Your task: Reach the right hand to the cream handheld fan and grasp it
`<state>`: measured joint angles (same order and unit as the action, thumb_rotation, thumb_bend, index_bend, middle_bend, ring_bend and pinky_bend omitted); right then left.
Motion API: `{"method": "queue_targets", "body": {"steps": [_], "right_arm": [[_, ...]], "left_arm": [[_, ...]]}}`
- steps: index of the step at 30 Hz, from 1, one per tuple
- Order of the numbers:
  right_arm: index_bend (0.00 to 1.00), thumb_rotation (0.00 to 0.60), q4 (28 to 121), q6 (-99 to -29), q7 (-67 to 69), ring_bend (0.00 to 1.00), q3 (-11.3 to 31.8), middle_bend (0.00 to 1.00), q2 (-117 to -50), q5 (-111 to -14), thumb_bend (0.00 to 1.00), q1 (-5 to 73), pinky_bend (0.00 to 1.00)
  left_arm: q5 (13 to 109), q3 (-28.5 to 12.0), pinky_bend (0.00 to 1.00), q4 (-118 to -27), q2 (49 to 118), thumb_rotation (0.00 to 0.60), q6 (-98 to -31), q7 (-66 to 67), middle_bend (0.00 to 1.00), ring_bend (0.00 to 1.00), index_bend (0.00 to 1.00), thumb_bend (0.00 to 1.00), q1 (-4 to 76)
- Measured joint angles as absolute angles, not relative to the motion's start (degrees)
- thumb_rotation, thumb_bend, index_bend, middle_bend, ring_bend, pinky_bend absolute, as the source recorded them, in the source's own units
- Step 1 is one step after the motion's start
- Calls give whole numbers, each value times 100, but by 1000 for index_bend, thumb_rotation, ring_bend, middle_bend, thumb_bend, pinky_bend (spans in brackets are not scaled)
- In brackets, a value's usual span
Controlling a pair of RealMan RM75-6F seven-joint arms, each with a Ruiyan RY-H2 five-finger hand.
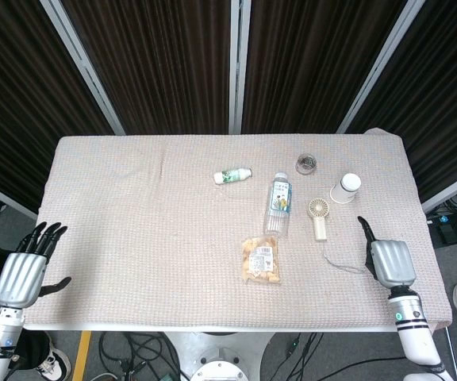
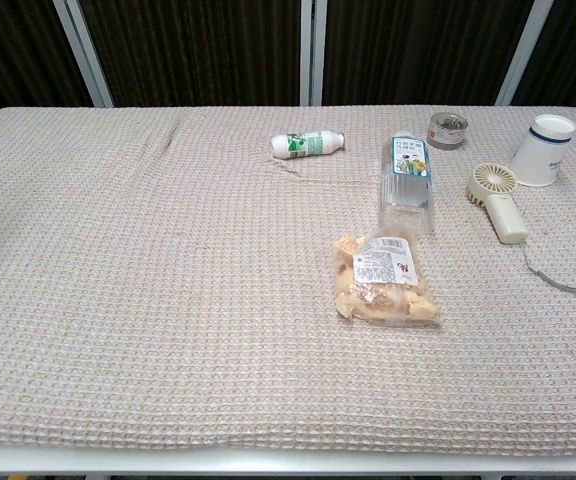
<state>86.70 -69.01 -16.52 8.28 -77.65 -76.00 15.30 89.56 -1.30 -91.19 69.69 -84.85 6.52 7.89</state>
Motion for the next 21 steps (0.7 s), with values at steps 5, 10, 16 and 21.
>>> {"method": "queue_targets", "body": {"steps": [5,10,16,21], "right_arm": [[0,600,8552,-6456,-1969,901,948,927,-7990,-7207,1000,1877,860],[0,600,8483,-5891,-2315,901,1046,936,-8133,-6482,1000,2162,860],[0,600,8329,-5334,-2769,901,1081,948,-8378,-5661,1000,2610,860],[0,600,8199,-5190,-2835,901,1020,954,-8562,-5429,1000,2790,860]], "left_arm": [[8935,-124,193,-9078,6980,600,-8477,623,77,31,94,0,781],[8879,-134,193,-9044,6991,600,-8428,618,77,31,94,0,792],[8830,-160,193,-9009,7009,600,-8412,620,77,31,94,0,800],[8831,-160,193,-8990,7010,600,-8373,622,77,31,94,0,825]]}}
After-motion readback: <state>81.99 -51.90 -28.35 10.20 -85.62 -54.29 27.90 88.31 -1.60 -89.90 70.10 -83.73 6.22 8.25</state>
